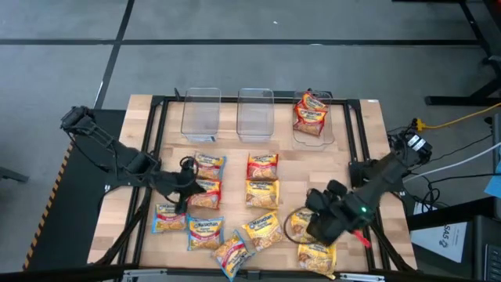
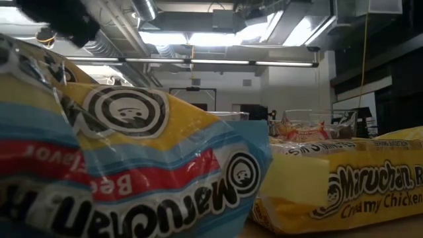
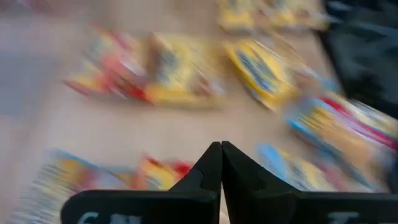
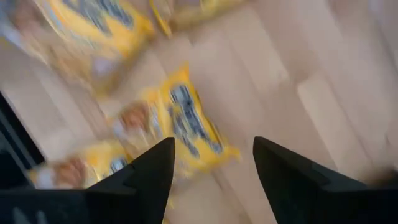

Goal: Sort Maruchan noodles
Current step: Put the red noodle pack into the right transparent bin

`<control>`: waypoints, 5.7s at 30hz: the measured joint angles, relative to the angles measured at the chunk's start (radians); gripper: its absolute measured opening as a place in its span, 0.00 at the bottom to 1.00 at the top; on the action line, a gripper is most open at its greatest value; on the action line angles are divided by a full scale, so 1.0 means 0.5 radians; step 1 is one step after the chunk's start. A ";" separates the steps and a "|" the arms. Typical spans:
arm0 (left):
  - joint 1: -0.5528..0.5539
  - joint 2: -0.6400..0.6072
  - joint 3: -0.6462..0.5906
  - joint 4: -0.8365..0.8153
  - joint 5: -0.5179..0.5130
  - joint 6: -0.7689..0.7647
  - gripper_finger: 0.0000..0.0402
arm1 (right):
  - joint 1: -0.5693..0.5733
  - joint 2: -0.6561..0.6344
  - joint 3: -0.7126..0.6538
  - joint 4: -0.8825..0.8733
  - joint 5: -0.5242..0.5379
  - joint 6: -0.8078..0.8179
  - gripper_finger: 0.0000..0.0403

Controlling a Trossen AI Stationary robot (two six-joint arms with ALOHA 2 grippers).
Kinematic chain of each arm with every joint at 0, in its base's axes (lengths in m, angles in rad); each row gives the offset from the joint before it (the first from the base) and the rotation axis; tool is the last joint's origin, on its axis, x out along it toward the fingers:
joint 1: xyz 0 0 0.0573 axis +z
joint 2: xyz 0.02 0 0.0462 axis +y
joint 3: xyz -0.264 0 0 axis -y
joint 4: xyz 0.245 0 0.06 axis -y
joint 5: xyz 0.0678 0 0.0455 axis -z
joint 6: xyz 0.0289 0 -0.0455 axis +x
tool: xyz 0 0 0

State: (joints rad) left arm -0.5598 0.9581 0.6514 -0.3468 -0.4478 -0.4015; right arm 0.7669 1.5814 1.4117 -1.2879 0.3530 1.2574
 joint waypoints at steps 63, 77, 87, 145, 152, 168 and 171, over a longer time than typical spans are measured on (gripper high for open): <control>0.347 -0.397 0.136 0.184 0.010 0.855 0.00 | -1.520 0.003 -1.057 1.878 -0.574 -0.723 0.55; 0.347 -0.397 0.136 0.184 0.010 0.854 0.00 | -1.481 0.125 -1.056 1.993 -0.422 -0.519 0.55; 0.346 -0.396 0.136 0.170 0.013 0.855 0.00 | -1.482 0.254 -1.049 2.252 -0.434 -0.534 0.55; 0.347 -0.396 0.136 0.168 0.010 0.856 0.00 | -1.480 -0.101 -1.054 2.225 -0.539 -0.953 0.10; 0.347 -0.397 0.136 0.169 0.010 0.857 0.00 | -1.481 -0.043 -1.054 2.269 -0.570 -0.954 0.27; 0.346 -0.396 0.136 0.168 0.010 0.859 0.00 | -1.482 0.131 -1.054 2.410 -0.515 -0.889 0.54; 0.346 -0.397 0.137 0.169 0.010 0.858 0.00 | -1.482 0.166 -1.054 2.465 -0.513 -0.888 0.56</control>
State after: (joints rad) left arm -0.3866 0.7597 0.7197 -0.2621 -0.4431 0.0277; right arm 0.0261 1.6642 0.8848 -0.0555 0.0966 0.8134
